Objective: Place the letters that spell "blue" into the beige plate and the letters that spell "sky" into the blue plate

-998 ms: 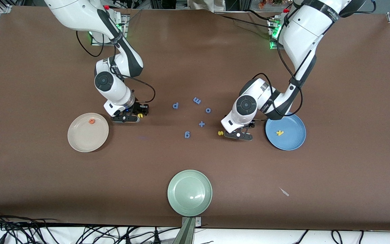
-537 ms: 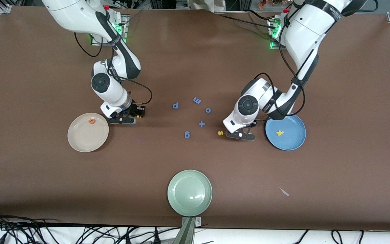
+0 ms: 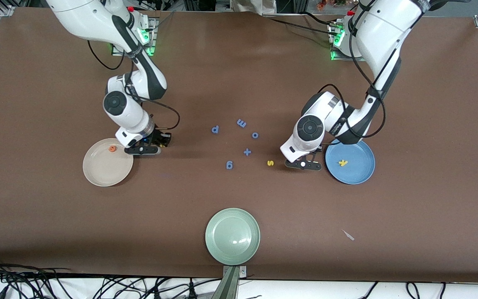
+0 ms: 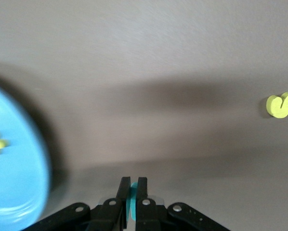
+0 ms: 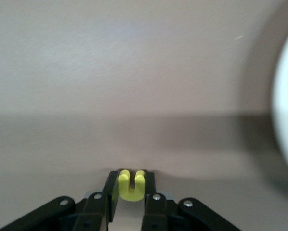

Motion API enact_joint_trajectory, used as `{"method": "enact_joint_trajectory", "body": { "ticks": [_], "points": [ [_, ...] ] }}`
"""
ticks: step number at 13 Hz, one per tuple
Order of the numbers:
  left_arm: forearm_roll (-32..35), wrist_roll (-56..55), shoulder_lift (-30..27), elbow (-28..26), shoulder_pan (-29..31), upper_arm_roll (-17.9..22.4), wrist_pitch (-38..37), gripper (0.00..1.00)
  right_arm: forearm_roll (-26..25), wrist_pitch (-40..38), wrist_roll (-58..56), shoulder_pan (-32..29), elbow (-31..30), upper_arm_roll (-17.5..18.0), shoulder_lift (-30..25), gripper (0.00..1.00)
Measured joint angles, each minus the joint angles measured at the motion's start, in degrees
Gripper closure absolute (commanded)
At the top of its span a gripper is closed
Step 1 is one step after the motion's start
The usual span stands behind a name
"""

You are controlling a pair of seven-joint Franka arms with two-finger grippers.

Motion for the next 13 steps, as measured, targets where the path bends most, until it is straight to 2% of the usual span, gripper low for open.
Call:
{"method": "enact_joint_trajectory", "body": {
  "ticks": [3,5,6,7,8,9,10,11,13],
  "points": [
    [0.0,3.4,-2.9,0.3,1.7,0.1,-3.2,0.97,0.0,-10.2,-10.2,-0.1,3.5,-6.1,-2.6,0.76],
    [0.0,10.4,-4.6,0.5,4.5,0.3,-6.1,0.92,0.0,-16.3,-20.6,-0.2,6.1,-12.2,-3.6,0.75],
    [0.0,15.1,-5.2,0.5,6.5,0.5,-6.7,0.76,0.0,-18.0,-25.1,-0.4,6.9,-14.7,-3.7,0.73],
    [0.0,19.5,-5.3,0.5,8.8,0.6,-6.9,0.01,0.0,-18.5,-28.0,-0.9,7.0,-16.2,-3.6,0.7],
    [0.0,22.8,-5.2,0.4,10.9,0.7,-6.9,0.0,0.0,-18.6,-29.2,-1.2,7.0,-16.7,-3.4,0.62],
    [0.0,24.8,-5.2,0.3,12.3,0.7,-6.9,0.0,0.0,-18.7,-29.6,-1.3,7.0,-16.7,-3.2,0.45],
    [0.0,25.6,-5.2,0.3,12.9,0.6,-6.9,0.0,0.0,-18.7,-29.6,-1.2,7.0,-16.6,-2.9,0.37],
    [-0.3,25.6,-5.2,0.3,12.8,0.1,-6.9,0.0,0.0,-18.6,-29.6,-1.0,7.0,-16.5,-2.8,0.33],
    [-3.0,24.4,-5.2,0.5,12.1,-2.4,-6.6,0.0,0.1,-18.7,-29.4,-0.8,7.0,-16.5,-2.7,0.32]
  ]
}}
